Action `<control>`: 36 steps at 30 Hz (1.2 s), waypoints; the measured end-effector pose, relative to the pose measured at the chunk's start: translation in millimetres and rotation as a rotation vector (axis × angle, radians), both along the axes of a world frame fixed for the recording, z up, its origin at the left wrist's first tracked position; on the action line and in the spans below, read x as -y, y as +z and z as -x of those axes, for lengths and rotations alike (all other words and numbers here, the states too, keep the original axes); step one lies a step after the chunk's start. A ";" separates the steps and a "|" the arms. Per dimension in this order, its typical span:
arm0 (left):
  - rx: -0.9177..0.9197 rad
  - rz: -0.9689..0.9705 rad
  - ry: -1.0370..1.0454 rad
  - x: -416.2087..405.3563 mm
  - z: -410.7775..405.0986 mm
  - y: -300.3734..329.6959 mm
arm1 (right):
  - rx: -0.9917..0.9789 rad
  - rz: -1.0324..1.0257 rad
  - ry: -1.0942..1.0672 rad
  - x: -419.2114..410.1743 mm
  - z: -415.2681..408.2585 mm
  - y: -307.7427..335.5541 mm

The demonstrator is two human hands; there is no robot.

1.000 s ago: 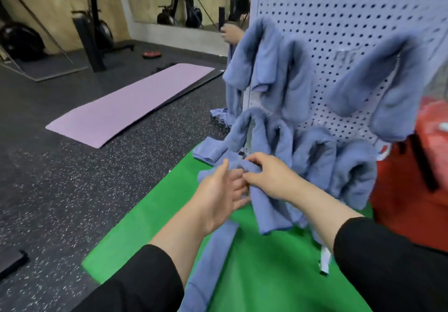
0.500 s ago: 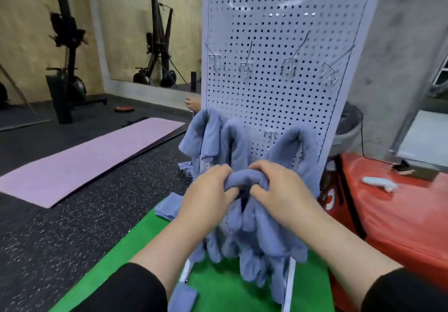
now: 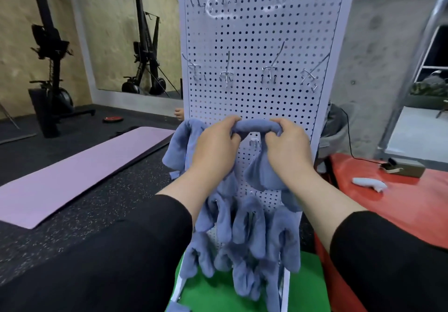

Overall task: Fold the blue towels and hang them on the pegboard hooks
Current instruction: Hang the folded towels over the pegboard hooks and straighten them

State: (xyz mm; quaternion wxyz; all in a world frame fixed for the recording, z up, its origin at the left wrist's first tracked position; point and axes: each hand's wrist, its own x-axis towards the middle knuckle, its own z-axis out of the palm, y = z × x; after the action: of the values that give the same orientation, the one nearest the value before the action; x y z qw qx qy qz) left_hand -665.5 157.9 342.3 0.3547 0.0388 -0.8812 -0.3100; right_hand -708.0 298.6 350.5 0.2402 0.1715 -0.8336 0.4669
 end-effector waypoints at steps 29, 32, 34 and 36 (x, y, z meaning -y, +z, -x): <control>0.150 -0.375 -0.194 -8.4 50.8 -73.6 | 0.206 -0.042 0.057 24.7 26.3 -72.4; 0.175 -0.391 -0.235 -8.7 41.4 -85.7 | 0.160 -0.073 0.055 24.5 21.9 -78.8; 0.181 -0.393 -0.277 -8.4 34.8 -94.8 | 0.168 -0.091 0.045 22.9 18.9 -84.4; 0.191 -0.400 -0.309 -8.7 22.5 -104.3 | 0.169 -0.120 0.062 19.9 10.4 -90.4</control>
State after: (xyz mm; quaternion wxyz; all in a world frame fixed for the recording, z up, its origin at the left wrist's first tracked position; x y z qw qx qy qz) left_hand -688.0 166.6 238.0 0.2039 0.0023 -0.8273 -0.5235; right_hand -718.4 278.7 260.1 0.1437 0.1712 -0.8717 0.4362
